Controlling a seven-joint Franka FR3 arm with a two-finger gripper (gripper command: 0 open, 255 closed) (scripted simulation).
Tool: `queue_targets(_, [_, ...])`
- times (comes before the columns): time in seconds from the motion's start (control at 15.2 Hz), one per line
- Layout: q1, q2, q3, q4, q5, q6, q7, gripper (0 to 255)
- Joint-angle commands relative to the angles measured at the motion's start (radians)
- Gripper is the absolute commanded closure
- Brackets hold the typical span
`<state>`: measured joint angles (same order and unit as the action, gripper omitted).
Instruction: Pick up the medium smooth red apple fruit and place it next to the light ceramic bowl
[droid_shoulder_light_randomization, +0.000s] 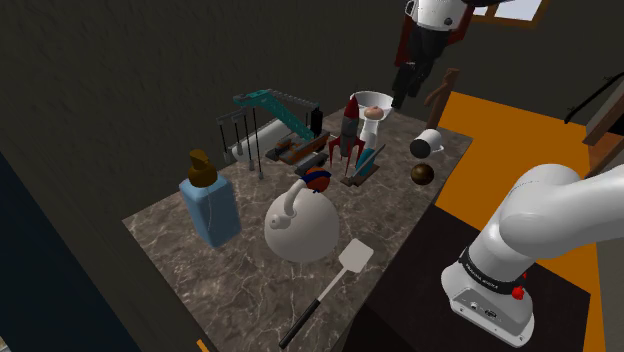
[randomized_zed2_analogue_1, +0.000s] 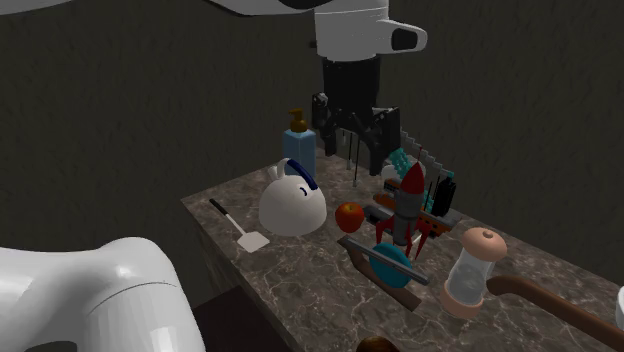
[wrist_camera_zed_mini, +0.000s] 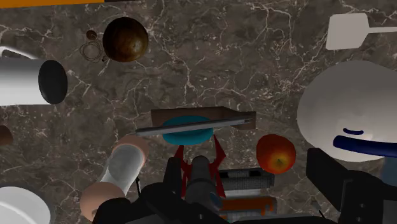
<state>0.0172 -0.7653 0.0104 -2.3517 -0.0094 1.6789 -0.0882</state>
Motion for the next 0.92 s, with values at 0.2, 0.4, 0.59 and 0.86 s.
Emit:
queue_targets(0.2, [-0.003, 0.062, 0.052, -0.026, 0.027, 0.062, 0.095, 0])
queue_targets(0.4, [-0.006, 0.138, 0.103, -0.039, 0.051, 0.125, 0.189, 0])
queue_targets(0.59, [-0.011, 0.226, 0.151, -0.039, 0.07, 0.188, 0.282, 0])
queue_targets(0.86, [-0.018, 0.361, 0.21, -0.02, 0.083, 0.268, 0.406, 0])
